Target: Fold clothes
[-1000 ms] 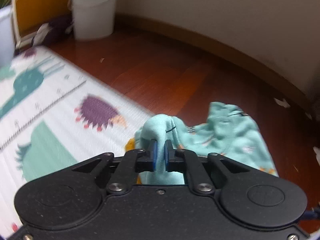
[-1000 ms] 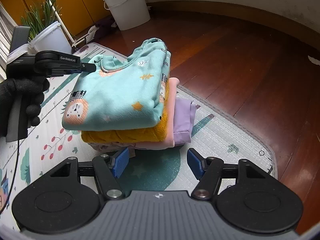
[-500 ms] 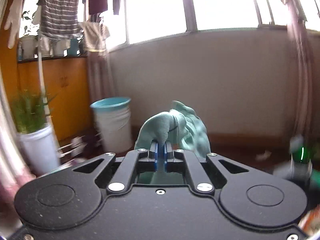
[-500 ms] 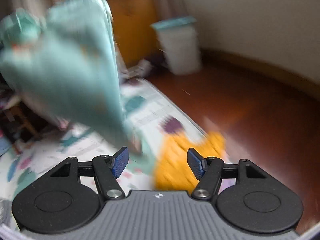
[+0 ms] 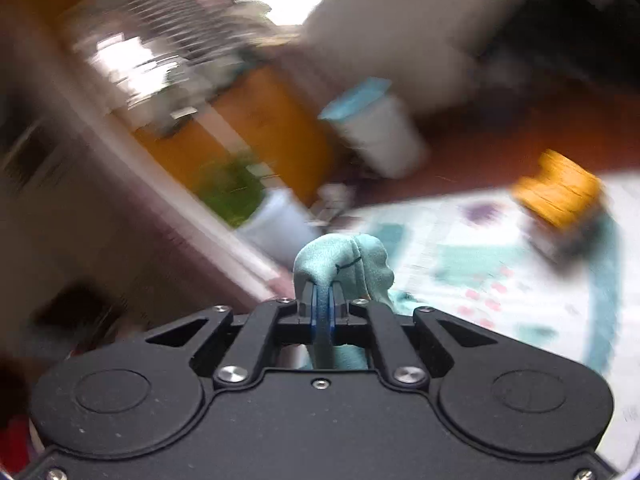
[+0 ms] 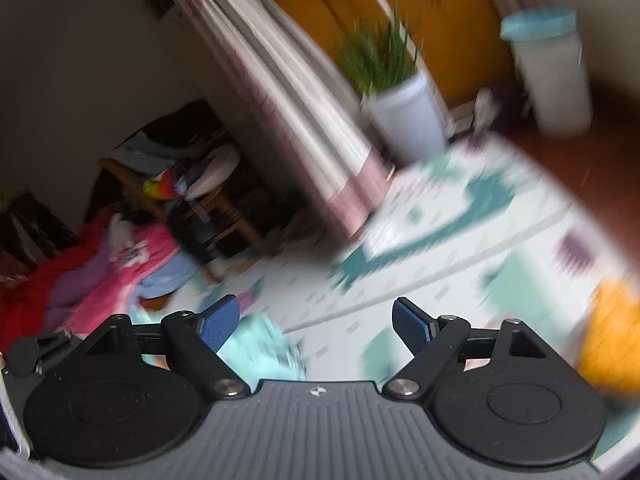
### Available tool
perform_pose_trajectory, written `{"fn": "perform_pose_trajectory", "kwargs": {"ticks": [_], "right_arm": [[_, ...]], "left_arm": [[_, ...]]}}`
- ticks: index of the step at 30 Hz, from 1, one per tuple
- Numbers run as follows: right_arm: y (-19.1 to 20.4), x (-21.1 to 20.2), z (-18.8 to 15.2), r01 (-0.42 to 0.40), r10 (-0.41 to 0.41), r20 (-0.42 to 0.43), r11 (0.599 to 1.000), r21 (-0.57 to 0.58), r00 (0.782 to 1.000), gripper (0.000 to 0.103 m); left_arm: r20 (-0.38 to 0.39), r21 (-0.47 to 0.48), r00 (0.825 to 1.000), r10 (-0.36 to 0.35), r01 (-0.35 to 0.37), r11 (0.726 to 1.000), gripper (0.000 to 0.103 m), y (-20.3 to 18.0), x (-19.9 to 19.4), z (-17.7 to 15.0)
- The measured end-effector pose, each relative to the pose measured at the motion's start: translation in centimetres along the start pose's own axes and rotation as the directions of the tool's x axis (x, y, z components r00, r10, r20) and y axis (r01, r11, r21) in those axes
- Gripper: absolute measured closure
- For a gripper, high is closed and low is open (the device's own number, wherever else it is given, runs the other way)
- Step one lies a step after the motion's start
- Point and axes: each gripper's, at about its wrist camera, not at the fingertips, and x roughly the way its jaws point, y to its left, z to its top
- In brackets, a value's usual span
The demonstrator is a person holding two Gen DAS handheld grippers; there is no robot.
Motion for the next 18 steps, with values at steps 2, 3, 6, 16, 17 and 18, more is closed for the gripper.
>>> {"fn": "perform_pose_trajectory", "kwargs": {"ticks": [2, 3, 6, 16, 17, 18], "right_arm": [[0.4, 3.0, -1.9, 0.066, -0.071, -0.101, 0.997, -0.045, 0.992, 0.020], [0.6, 4.3, -2.9, 0.110, -0.122, -0.140, 0.990, -0.088, 0.983, 0.020], [1.0, 7.5, -5.8, 0.198, -0.248, -0.233, 0.956, -0.216, 0.940, 0.020], [5.5, 17.3, -15.7, 0.067, -0.415, -0.372, 0.738, -0.672, 0.830, 0.038], [6.0, 18.5, -16.4, 0.044, -0.418, -0.377, 0.715, -0.698, 0.826, 0.043], [6.6, 19.5, -17.2, 0.022, -0.418, -0.378, 0.694, -0.720, 0.826, 0.045]], "left_arm": [[0.020, -0.057, 0.999, 0.029, -0.028, 0.998, 0.099, 1.0, -0.7, -2.4], [0.030, -0.085, 0.999, 0.038, -0.036, 0.996, 0.099, 1.4, -1.0, -3.6], [0.051, -0.072, 0.998, -0.028, 0.031, 0.997, 0.099, 1.1, -1.9, -7.8], [-0.460, 0.106, 0.850, -0.257, 0.340, 0.934, 0.061, -2.2, 1.3, -21.9], [-0.472, 0.069, 0.844, -0.253, 0.322, 0.944, 0.061, -1.6, 1.7, -22.0], [-0.489, 0.045, 0.836, -0.251, 0.311, 0.949, 0.061, -1.2, 2.0, -22.3]]}}
